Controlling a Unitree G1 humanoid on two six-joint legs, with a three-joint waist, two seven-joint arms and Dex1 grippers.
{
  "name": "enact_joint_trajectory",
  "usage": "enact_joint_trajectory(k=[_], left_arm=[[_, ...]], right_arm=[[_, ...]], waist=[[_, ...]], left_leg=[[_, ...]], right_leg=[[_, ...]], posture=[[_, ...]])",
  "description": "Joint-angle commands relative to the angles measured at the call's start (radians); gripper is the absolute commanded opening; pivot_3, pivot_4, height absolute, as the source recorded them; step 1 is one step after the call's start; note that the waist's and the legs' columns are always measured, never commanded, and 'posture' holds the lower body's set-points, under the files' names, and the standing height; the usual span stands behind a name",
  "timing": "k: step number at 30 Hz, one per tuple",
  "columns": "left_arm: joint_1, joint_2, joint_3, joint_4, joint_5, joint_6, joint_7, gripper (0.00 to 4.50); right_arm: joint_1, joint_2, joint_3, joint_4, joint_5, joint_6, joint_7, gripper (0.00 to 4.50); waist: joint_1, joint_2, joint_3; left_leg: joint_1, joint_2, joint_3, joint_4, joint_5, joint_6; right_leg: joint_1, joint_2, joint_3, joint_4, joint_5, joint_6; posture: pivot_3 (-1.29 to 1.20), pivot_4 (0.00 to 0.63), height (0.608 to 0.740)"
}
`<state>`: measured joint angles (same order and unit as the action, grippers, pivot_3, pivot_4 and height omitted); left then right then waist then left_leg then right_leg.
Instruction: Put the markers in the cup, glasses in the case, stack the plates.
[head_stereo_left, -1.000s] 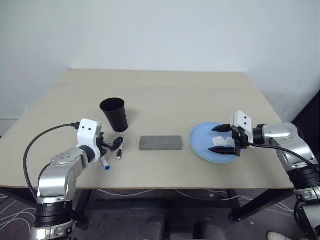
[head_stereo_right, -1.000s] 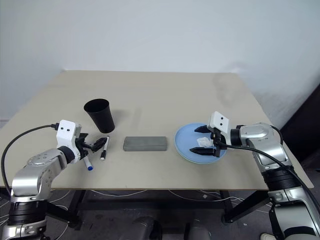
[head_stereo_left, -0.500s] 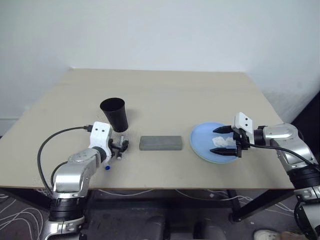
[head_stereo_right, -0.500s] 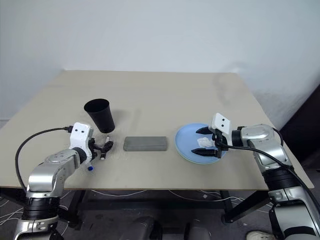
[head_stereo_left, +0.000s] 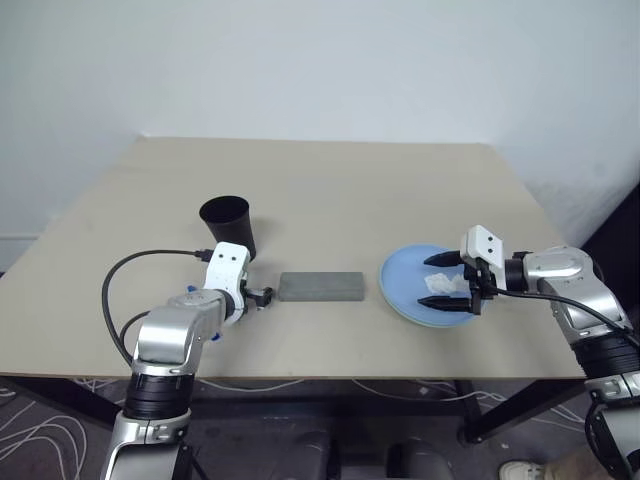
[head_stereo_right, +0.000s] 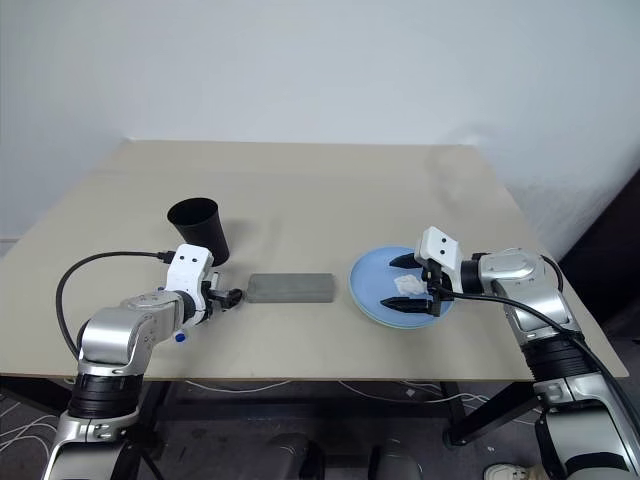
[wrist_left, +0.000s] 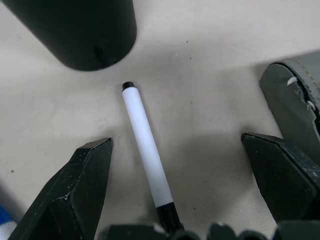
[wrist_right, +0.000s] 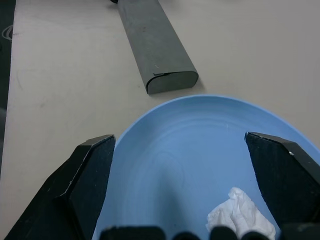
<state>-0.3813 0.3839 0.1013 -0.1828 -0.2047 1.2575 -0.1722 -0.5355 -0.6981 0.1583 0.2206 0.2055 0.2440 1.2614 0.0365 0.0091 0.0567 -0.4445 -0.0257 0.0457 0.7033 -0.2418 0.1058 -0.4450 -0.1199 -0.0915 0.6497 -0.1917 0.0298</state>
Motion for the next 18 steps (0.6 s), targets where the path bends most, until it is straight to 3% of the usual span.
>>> enact_joint_trajectory(k=[1,10,18], left_arm=[[-0.043,-0.036,0.059,0.004,0.031,0.120,0.073,4.46],[-0.201,-0.070,0.138,0.077,0.082,0.337,0.156,4.46],[-0.306,-0.049,0.148,0.236,0.069,0.357,0.158,4.46]], right_arm=[[-0.005,-0.002,-0.023,-0.038,0.013,0.006,-0.010,4.50],[-0.020,0.017,-0.014,-0.026,0.006,0.004,-0.011,4.50],[-0.021,0.029,-0.014,-0.010,0.004,-0.011,-0.016,4.50]], waist=[[0.000,0.000,0.000],[-0.004,0.000,0.000],[-0.005,0.000,0.000]], left_leg=[[0.000,0.000,0.000,0.000,0.000,0.000],[0.000,0.000,-0.001,0.000,0.001,-0.002],[0.002,0.000,-0.002,-0.002,0.003,-0.005]], right_leg=[[0.000,0.000,0.000,0.000,0.000,0.000],[0.000,0.001,0.000,0.000,0.000,0.000],[0.001,0.001,0.000,0.001,0.000,0.000]], posture=[[0.00,0.000,0.701],[0.00,0.000,0.701],[0.00,0.000,0.701]])
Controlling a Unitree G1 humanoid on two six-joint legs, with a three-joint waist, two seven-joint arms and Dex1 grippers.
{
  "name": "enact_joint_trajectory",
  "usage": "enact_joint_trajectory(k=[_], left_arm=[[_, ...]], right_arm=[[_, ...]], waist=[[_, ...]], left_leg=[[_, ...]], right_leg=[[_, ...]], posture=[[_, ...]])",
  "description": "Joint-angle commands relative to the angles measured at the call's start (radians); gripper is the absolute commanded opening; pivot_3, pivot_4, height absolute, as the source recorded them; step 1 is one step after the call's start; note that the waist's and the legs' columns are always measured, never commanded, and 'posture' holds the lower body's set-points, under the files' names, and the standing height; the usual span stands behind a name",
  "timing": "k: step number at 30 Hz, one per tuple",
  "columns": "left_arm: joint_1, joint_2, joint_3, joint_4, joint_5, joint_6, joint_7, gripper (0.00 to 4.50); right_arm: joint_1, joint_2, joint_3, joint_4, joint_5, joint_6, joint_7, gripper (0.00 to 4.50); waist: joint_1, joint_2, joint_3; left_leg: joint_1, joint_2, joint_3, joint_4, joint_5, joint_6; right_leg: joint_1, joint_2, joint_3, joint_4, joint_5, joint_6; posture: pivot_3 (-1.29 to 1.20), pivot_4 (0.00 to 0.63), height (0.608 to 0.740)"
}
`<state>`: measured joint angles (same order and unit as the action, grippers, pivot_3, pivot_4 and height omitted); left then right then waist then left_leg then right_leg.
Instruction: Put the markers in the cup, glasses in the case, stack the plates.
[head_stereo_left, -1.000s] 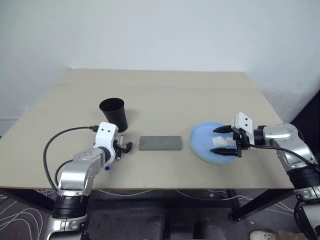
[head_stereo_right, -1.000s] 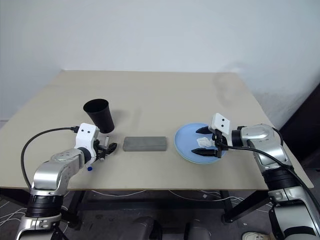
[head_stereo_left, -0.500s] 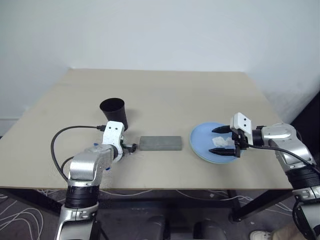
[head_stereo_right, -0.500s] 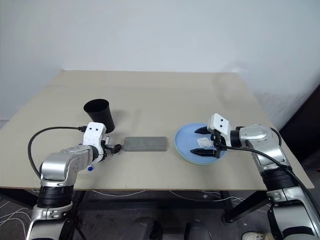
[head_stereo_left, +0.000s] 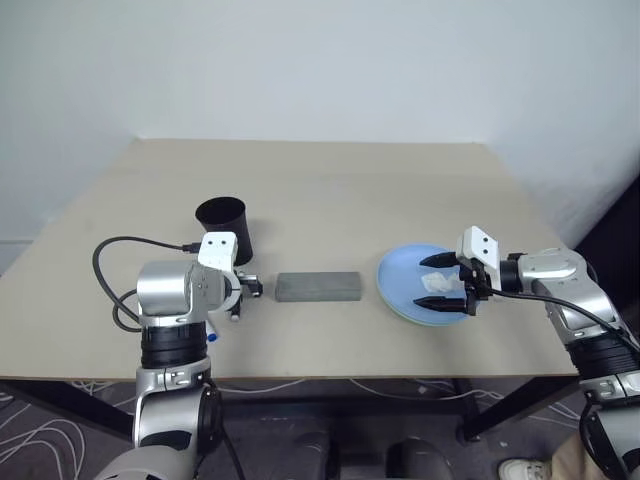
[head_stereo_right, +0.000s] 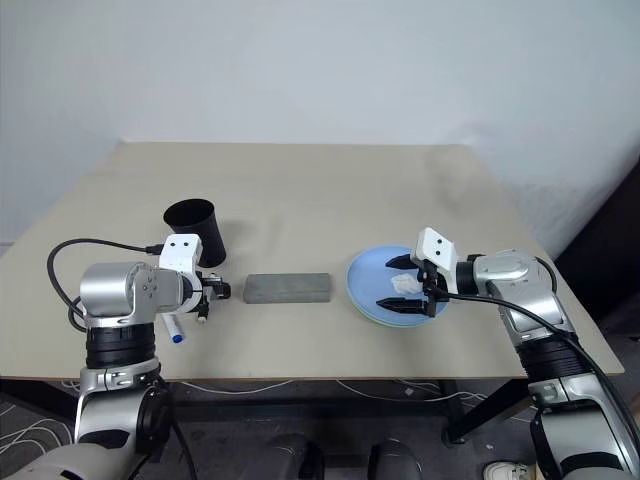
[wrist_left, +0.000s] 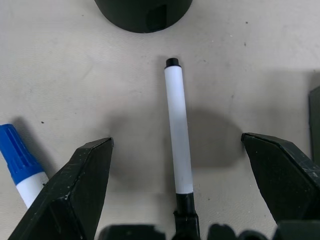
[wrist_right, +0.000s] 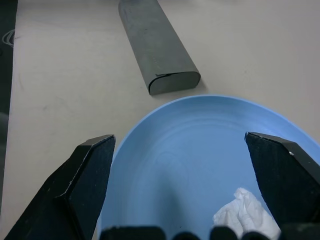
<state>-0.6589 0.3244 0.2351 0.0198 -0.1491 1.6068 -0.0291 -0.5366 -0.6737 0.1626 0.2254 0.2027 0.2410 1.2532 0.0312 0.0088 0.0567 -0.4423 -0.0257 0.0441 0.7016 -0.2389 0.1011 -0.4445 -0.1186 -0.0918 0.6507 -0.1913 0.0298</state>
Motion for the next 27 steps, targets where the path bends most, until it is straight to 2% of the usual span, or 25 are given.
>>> enact_joint_trajectory(k=[1,13,17,25,26,27], left_arm=[[-0.036,0.008,0.013,0.044,0.011,0.008,0.016,4.46],[-0.098,-0.035,0.030,0.120,0.005,0.008,0.064,4.46],[-0.126,-0.038,0.037,0.130,0.013,0.008,0.083,3.57],[-0.154,-0.031,0.023,0.141,0.019,0.008,0.078,0.88],[-0.155,-0.029,0.020,0.141,0.018,0.008,0.076,0.63],[-0.155,-0.026,0.016,0.141,0.016,0.008,0.073,0.63]], right_arm=[[-0.018,0.006,-0.017,-0.018,0.007,-0.007,-0.010,4.50],[-0.006,0.011,-0.020,-0.013,0.006,-0.017,-0.015,4.50],[-0.006,0.014,-0.017,-0.020,0.006,-0.013,-0.018,4.50],[-0.015,0.024,-0.010,-0.027,0.004,-0.006,-0.023,4.50],[-0.016,0.025,-0.010,-0.026,0.004,-0.006,-0.023,4.50],[-0.018,0.025,-0.010,-0.026,0.004,-0.006,-0.023,4.50]], waist=[[0.000,0.000,0.000],[0.005,0.000,0.000],[0.005,0.000,0.000],[0.004,0.000,0.000],[0.004,0.000,0.000],[0.005,0.000,0.000]], left_leg=[[0.000,0.000,-0.001,0.000,0.000,-0.001],[0.001,0.000,-0.001,0.000,0.001,-0.002],[0.001,0.000,-0.001,0.000,0.001,-0.002],[-0.002,0.000,-0.001,-0.001,0.001,-0.002],[-0.002,-0.001,-0.001,-0.001,0.001,-0.002],[-0.002,-0.001,-0.001,-0.001,0.001,-0.002]], right_leg=[[0.000,0.000,0.000,0.000,0.000,0.000],[0.000,-0.001,0.000,0.002,0.001,-0.001],[0.000,-0.001,-0.001,0.002,0.001,-0.001],[-0.002,-0.001,-0.001,0.000,0.001,-0.002],[-0.002,-0.001,0.000,0.000,0.002,-0.002],[-0.002,-0.001,0.000,0.000,0.002,-0.003]], posture=[[0.00,0.000,0.701],[0.00,0.000,0.701],[0.00,0.000,0.701],[0.00,0.000,0.701],[0.00,0.000,0.701],[0.00,0.000,0.701]])
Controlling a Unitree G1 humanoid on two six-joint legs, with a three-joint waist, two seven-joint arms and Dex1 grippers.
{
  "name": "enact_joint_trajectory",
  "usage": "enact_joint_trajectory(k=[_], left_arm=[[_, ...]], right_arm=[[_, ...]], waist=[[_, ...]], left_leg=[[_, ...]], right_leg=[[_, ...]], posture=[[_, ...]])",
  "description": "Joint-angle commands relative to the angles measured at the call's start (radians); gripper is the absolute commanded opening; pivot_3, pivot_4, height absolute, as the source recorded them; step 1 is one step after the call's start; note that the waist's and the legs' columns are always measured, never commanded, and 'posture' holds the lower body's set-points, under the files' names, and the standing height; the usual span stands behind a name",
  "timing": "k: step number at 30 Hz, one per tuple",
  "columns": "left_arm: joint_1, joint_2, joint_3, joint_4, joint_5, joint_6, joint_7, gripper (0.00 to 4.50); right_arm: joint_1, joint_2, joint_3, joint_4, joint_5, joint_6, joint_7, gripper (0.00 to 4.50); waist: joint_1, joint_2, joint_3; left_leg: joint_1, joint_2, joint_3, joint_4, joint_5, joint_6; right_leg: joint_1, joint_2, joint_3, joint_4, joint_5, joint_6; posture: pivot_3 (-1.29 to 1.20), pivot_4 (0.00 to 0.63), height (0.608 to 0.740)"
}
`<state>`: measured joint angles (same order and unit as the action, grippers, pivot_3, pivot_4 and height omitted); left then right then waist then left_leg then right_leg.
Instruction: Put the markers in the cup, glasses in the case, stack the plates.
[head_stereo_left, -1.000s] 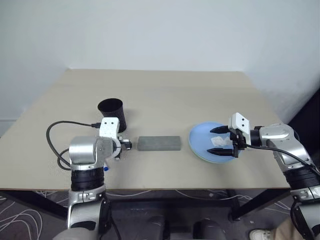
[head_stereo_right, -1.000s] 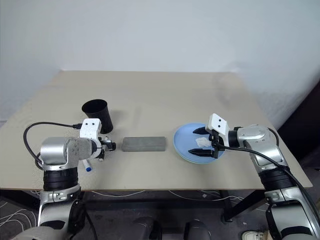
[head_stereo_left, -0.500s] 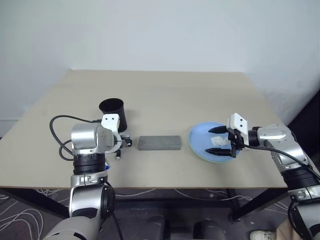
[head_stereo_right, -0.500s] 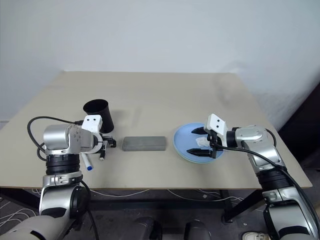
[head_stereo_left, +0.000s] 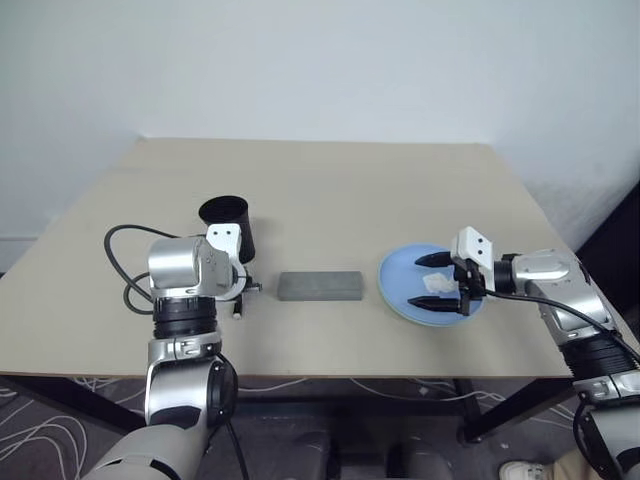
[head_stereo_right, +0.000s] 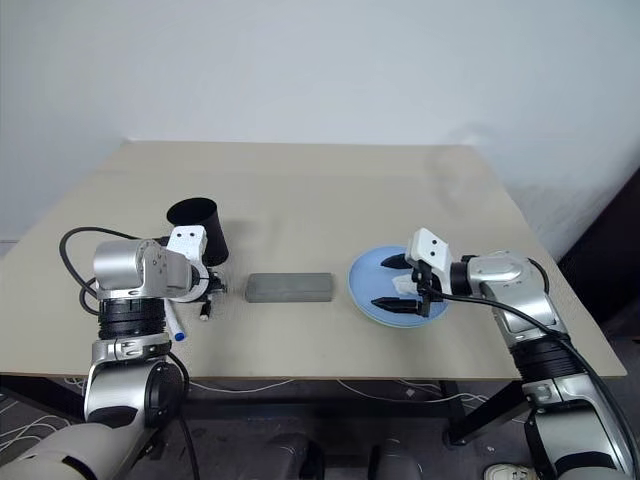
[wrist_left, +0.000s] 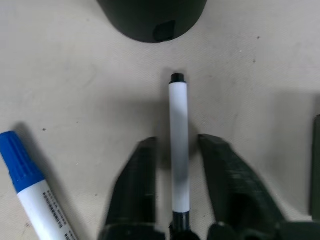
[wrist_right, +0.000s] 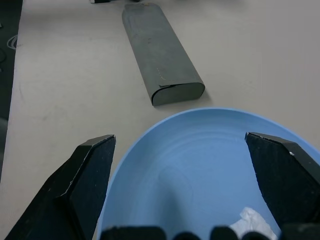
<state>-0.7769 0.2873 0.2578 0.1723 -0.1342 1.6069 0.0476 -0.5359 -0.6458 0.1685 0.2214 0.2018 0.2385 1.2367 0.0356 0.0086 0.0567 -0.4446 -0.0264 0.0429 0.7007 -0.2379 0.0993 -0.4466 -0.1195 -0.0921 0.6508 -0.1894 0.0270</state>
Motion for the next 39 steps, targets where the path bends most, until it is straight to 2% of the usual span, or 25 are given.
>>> enact_joint_trajectory(k=[1,11,14,27,32,38,39], left_arm=[[-0.037,0.013,-0.010,-0.012,0.000,0.008,-0.006,0.63],[-0.047,0.052,-0.067,-0.036,-0.044,0.008,-0.053,0.63],[-0.032,0.058,-0.071,-0.040,-0.045,0.008,-0.051,0.03],[-0.029,0.078,-0.121,-0.071,-0.072,0.008,-0.075,0.03],[-0.031,0.088,-0.138,-0.091,-0.075,0.008,-0.072,1.49],[-0.023,0.071,-0.112,-0.082,-0.070,0.008,-0.046,3.51],[-0.022,0.070,-0.110,-0.082,-0.072,0.008,-0.045,3.51]], right_arm=[[-0.020,-0.002,-0.015,-0.021,0.004,-0.005,-0.007,4.50],[-0.028,0.009,-0.011,-0.025,-0.001,-0.005,-0.009,4.50],[-0.024,0.009,-0.011,-0.031,-0.002,-0.005,-0.008,4.50],[-0.024,0.006,-0.008,-0.041,-0.004,0.002,-0.007,4.50],[-0.026,0.005,-0.007,-0.041,-0.005,0.002,-0.006,4.50],[-0.029,0.003,-0.006,-0.043,-0.005,0.005,-0.003,4.50],[-0.029,0.002,-0.006,-0.044,-0.005,0.006,-0.003,4.50]], waist=[[0.000,0.000,0.000],[-0.001,0.000,0.000],[-0.002,0.000,0.000],[-0.003,0.000,0.000],[-0.003,0.000,0.000],[-0.002,0.000,0.000],[-0.003,0.000,0.000]], left_leg=[[0.000,0.000,0.000,0.000,0.000,0.000],[0.000,0.000,0.000,0.000,0.000,0.000],[0.000,0.000,0.000,-0.001,0.000,0.000],[0.000,0.000,0.000,-0.001,0.000,0.000],[0.000,0.000,0.000,-0.001,0.000,0.000],[0.000,0.000,0.000,-0.001,0.000,0.000],[0.000,0.000,0.000,-0.001,0.000,0.000]], right_leg=[[0.000,0.000,0.000,0.000,0.001,-0.001],[0.000,0.000,0.000,0.000,-0.001,0.001],[0.000,0.000,0.000,0.000,-0.001,0.001],[0.000,0.000,0.000,0.000,-0.001,0.001],[0.000,0.000,0.000,0.000,-0.001,0.001],[0.000,0.000,0.000,0.000,-0.001,0.001],[0.000,0.000,0.000,0.000,-0.001,0.001]], posture=[[0.00,0.000,0.701],[0.00,0.000,0.701],[0.00,0.000,0.701],[0.00,0.000,0.701],[0.00,0.000,0.701],[0.00,0.000,0.701],[0.00,0.000,0.701]])
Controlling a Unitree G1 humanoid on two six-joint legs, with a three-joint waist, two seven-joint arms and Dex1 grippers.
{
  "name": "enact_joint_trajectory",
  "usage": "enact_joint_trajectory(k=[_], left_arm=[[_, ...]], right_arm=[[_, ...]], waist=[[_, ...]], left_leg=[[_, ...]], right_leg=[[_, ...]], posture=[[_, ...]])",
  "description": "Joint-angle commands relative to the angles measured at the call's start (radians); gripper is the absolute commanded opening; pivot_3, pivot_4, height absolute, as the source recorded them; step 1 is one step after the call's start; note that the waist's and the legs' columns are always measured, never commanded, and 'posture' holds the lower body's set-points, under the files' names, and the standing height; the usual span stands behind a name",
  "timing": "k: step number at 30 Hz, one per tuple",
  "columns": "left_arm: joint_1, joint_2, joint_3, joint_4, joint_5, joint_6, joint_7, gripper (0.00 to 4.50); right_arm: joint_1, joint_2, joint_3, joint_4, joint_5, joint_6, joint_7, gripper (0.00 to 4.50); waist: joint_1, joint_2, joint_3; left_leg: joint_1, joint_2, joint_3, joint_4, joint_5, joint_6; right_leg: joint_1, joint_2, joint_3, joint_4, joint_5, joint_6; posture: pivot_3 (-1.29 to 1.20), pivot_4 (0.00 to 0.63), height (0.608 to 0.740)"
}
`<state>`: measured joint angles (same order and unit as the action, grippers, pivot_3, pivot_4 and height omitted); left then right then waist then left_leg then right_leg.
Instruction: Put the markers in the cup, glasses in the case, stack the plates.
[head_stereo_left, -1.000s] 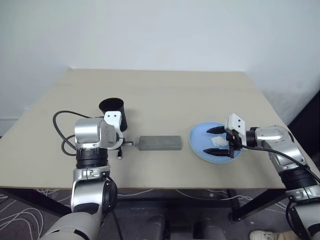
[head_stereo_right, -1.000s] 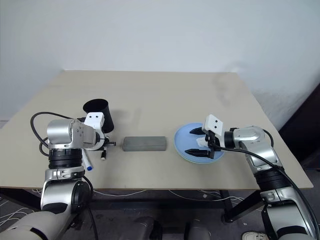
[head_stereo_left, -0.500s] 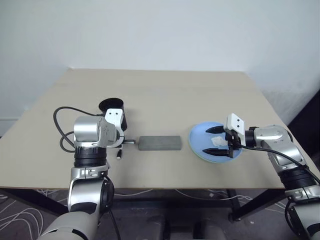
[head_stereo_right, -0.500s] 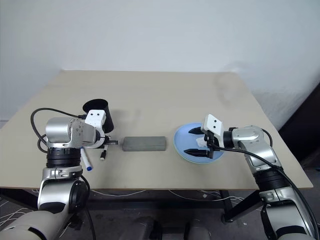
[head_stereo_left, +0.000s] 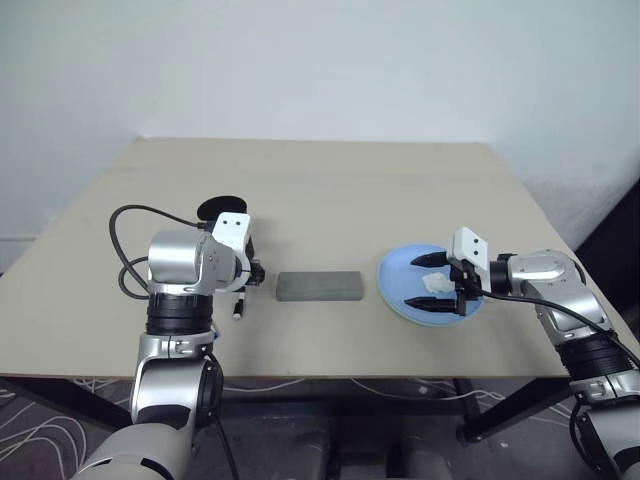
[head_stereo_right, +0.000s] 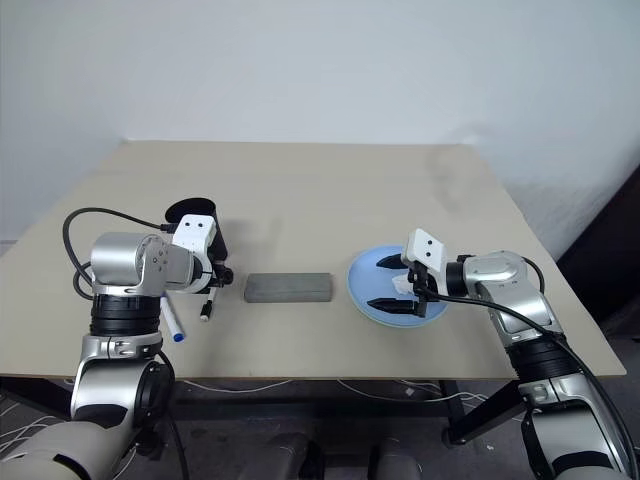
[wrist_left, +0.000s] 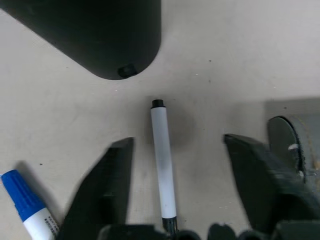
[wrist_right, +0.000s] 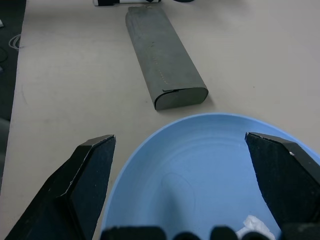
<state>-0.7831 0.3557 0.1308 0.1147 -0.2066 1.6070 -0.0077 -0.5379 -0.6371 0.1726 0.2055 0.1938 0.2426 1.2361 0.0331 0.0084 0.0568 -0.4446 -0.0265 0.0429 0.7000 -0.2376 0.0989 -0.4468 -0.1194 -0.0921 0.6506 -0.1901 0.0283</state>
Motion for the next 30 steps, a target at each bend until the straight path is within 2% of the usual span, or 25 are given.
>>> enact_joint_trajectory(k=[1,17,20,28,30], left_arm=[[-0.009,-0.002,0.021,-0.022,0.002,0.007,0.015,3.51],[0.048,-0.043,0.070,-0.001,-0.003,0.007,0.074,3.51],[0.054,-0.049,0.072,-0.002,-0.011,0.007,0.077,2.92],[0.100,-0.054,0.066,-0.034,-0.026,0.007,0.102,0.18],[0.107,-0.055,0.066,-0.039,-0.028,0.007,0.109,0.02]], right_arm=[[-0.027,-0.006,-0.009,-0.027,0.002,0.002,-0.002,4.50],[-0.032,-0.009,-0.008,-0.022,0.001,0.003,-0.002,4.50],[-0.031,-0.011,-0.011,-0.024,0.004,0.006,0.000,4.50],[-0.028,-0.009,-0.012,-0.027,0.009,0.009,0.004,4.50],[-0.030,-0.008,-0.011,-0.023,0.008,0.007,0.005,4.50]], waist=[[0.000,0.000,0.000],[0.000,0.000,0.000],[0.000,0.000,0.000],[0.000,0.000,0.000],[0.000,0.000,0.000]], left_leg=[[0.000,0.000,0.000,0.000,0.000,0.000],[0.000,0.000,0.000,0.000,0.000,0.000],[0.000,0.000,0.000,0.000,0.000,0.000],[0.001,0.000,0.000,0.000,0.000,0.000],[0.001,0.000,0.000,0.000,0.000,0.000]], right_leg=[[0.000,0.000,0.000,0.000,0.000,0.000],[0.000,0.000,0.000,0.000,0.000,0.000],[0.000,0.000,0.000,0.000,0.000,0.000],[0.001,0.000,0.000,0.000,0.000,0.000],[0.001,0.000,0.000,0.000,0.000,0.000]], posture=[[0.00,0.000,0.701],[0.00,0.000,0.701],[0.00,0.000,0.701],[0.00,0.000,0.701],[0.00,0.000,0.701]])
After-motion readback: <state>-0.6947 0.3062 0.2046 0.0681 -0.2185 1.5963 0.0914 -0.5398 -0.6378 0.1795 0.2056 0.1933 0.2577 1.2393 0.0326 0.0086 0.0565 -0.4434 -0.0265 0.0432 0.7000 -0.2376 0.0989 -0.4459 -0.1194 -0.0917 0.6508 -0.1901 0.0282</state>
